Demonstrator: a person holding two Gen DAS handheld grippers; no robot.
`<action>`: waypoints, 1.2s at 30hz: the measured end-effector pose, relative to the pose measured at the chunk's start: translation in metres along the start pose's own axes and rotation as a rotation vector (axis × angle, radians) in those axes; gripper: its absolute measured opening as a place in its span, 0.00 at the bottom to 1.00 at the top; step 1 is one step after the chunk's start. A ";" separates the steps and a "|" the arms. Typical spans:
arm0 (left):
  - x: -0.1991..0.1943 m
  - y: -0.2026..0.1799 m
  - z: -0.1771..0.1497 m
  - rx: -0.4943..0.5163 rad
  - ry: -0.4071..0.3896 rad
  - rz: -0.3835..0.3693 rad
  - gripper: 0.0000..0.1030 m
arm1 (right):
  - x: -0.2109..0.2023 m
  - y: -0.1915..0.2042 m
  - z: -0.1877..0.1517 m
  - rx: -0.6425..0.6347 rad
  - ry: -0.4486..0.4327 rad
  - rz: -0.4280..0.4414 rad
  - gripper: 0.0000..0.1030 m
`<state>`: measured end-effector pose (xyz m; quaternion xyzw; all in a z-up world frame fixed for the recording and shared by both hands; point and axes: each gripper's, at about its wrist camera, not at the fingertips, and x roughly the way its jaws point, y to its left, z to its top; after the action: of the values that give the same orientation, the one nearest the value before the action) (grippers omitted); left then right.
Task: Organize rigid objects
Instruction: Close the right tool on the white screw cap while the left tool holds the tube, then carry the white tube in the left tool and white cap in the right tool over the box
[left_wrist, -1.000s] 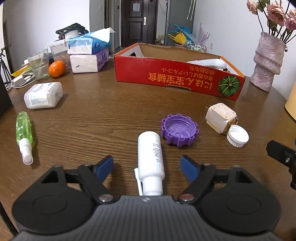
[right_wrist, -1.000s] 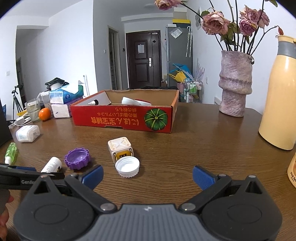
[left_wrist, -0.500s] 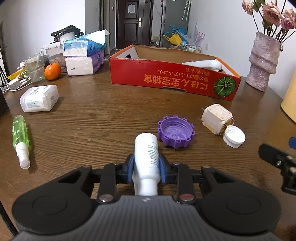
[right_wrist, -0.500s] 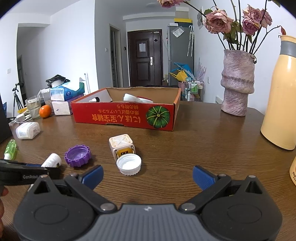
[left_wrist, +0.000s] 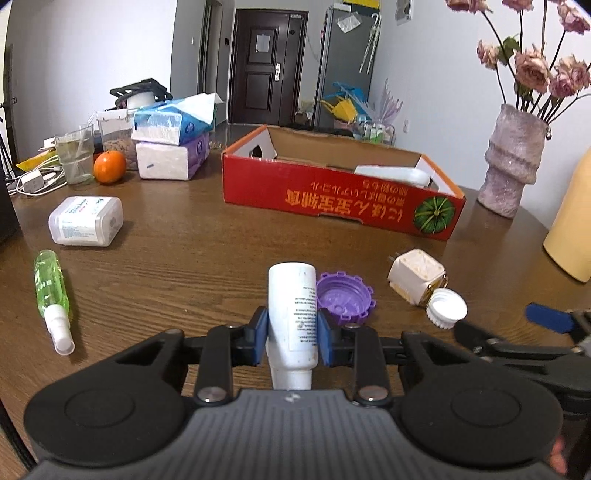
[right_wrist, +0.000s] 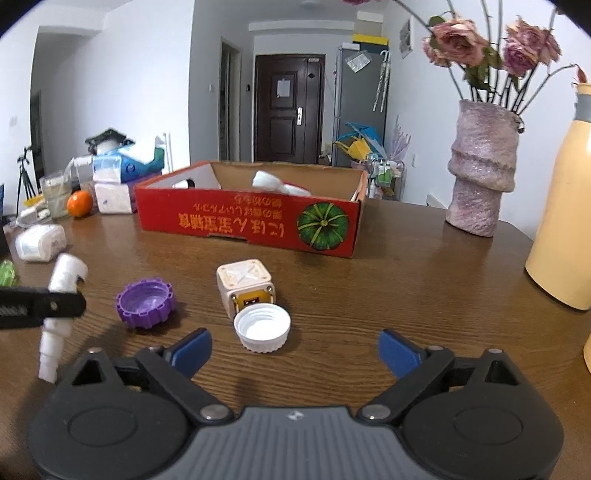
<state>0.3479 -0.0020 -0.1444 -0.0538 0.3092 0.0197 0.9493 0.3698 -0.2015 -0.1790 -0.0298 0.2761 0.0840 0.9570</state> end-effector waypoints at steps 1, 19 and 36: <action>-0.002 0.001 0.000 -0.003 -0.007 -0.001 0.28 | 0.003 0.002 0.000 -0.005 0.008 -0.003 0.85; -0.009 0.003 0.003 -0.019 -0.034 -0.013 0.28 | 0.030 0.010 0.007 0.022 0.052 0.049 0.37; -0.024 0.002 0.017 -0.025 -0.106 -0.022 0.28 | -0.007 0.011 0.024 0.056 -0.112 0.041 0.37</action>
<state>0.3389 0.0019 -0.1166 -0.0680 0.2578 0.0162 0.9637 0.3748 -0.1896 -0.1555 0.0073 0.2247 0.0974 0.9695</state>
